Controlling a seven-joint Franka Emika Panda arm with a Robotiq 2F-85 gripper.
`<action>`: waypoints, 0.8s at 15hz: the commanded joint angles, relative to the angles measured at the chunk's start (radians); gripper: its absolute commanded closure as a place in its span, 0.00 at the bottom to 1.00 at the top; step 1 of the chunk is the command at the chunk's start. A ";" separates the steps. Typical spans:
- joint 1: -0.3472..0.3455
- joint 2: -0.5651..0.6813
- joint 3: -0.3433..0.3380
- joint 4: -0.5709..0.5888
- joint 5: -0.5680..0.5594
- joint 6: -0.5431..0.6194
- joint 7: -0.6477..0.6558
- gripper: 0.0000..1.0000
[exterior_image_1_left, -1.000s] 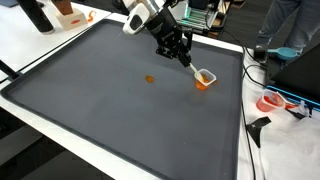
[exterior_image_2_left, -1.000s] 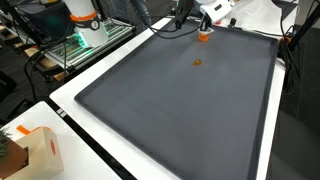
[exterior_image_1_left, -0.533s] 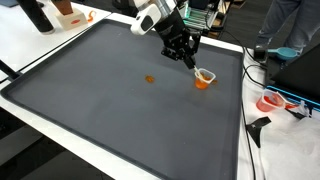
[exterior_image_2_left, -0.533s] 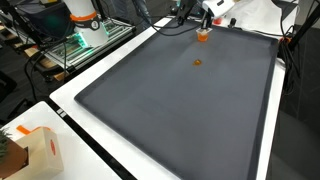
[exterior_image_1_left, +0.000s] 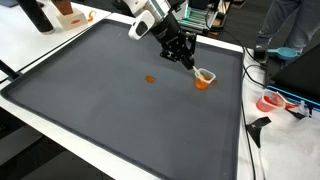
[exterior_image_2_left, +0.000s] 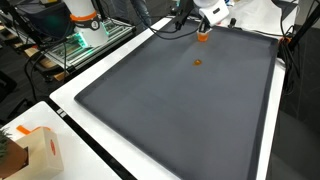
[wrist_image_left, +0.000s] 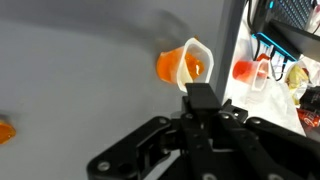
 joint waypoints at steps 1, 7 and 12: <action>-0.054 0.021 0.019 -0.008 0.097 -0.048 -0.092 0.97; -0.078 0.061 -0.001 -0.005 0.190 -0.142 -0.169 0.97; -0.085 0.085 -0.012 0.001 0.251 -0.193 -0.214 0.97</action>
